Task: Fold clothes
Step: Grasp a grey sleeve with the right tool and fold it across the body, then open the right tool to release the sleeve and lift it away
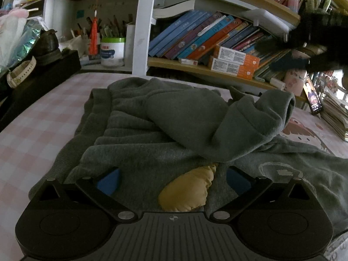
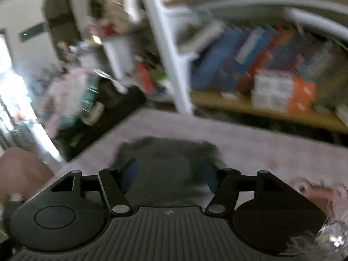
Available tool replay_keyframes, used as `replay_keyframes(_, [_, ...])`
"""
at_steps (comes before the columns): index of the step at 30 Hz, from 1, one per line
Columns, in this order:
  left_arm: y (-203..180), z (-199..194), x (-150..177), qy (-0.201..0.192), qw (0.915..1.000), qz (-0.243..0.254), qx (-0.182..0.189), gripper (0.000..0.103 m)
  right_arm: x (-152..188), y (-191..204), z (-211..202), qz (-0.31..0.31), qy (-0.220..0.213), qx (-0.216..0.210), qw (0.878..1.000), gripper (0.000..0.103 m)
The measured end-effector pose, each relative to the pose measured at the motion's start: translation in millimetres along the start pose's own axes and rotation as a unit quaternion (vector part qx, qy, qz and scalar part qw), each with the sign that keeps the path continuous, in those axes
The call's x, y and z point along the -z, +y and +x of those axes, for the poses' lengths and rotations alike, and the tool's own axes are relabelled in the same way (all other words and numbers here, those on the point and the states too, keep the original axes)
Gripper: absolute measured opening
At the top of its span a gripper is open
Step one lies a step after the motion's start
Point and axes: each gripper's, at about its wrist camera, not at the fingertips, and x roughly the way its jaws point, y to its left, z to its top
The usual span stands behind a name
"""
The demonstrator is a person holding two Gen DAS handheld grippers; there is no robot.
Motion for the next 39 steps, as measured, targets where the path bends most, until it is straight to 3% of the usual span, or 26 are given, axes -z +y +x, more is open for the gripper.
replay_keyframes(7, [0.2,1.4,-0.7,0.002,1.0000,-0.001,0.000,0.103,35.9,5.6,40.3,-0.001,0.109,-0.039,0.993,0.073])
replay_keyframes(11, [-1.0,0.9,-0.1,0.002,1.0000,0.000,-0.001,0.103,27.6,-4.8,36.6,0.052,0.081,-0.040,0.995,0.074])
replay_keyframes(15, [-0.2,0.8,-0.1,0.002,1.0000,-0.001,-0.001,0.103,13.0,-31.3,46.7,0.134,0.069,-0.004,0.989,0.074])
replay_keyframes(17, [0.0,0.9,-0.1,0.002,1.0000,-0.001,0.000,0.103,11.3,-43.1,53.6,0.157,0.071,0.005,0.985,0.068])
replay_keyframes(18, [0.0,1.0,-0.1,0.002,1.0000,-0.001,-0.001,0.103,10.9,-48.3,47.7,0.154,0.058,0.022,0.986,0.049])
replay_keyframes(20, [-0.2,1.1,-0.2,0.003,1.0000,-0.002,0.000,0.103,10.1,-58.6,35.8,0.149,0.033,0.057,0.987,0.026])
replay_keyframes(21, [-0.3,1.1,-0.1,0.003,1.0000,-0.002,0.000,0.103,9.7,-63.7,29.9,0.146,0.020,0.074,0.986,0.021])
replay_keyframes(25, [-0.8,0.9,0.0,0.003,1.0000,-0.002,-0.001,0.103,8.1,-84.3,6.2,0.133,-0.032,0.143,0.980,0.016])
replay_keyframes(29, [-0.8,0.7,0.3,0.004,1.0000,-0.001,-0.001,0.103,6.6,-104.9,-17.4,0.119,-0.083,0.210,0.967,0.014])
replay_keyframes(31, [-0.8,0.6,0.5,0.004,1.0000,-0.001,-0.001,0.103,5.8,-115.2,-29.3,0.112,-0.108,0.243,0.957,0.014])
replay_keyframes(33, [-0.9,0.5,0.6,0.004,1.0000,0.000,-0.001,0.103,11.2,-135.6,-44.2,0.111,-0.130,0.305,0.937,0.014])
replay_keyframes(35, [-1.3,0.5,0.8,0.005,1.0000,0.001,-0.002,0.103,23.2,-162.8,-53.1,0.111,-0.124,0.366,0.915,0.014])
replay_keyframes(37, [-1.7,0.7,1.0,0.005,1.0000,0.001,-0.002,0.103,36.2,-189.2,-54.9,0.121,-0.093,0.397,0.905,0.015])
replay_keyframes(39, [-1.6,1.0,0.6,0.006,1.0000,0.002,-0.003,0.103,52.4,-214.2,-53.6,0.149,-0.059,0.400,0.902,0.017])
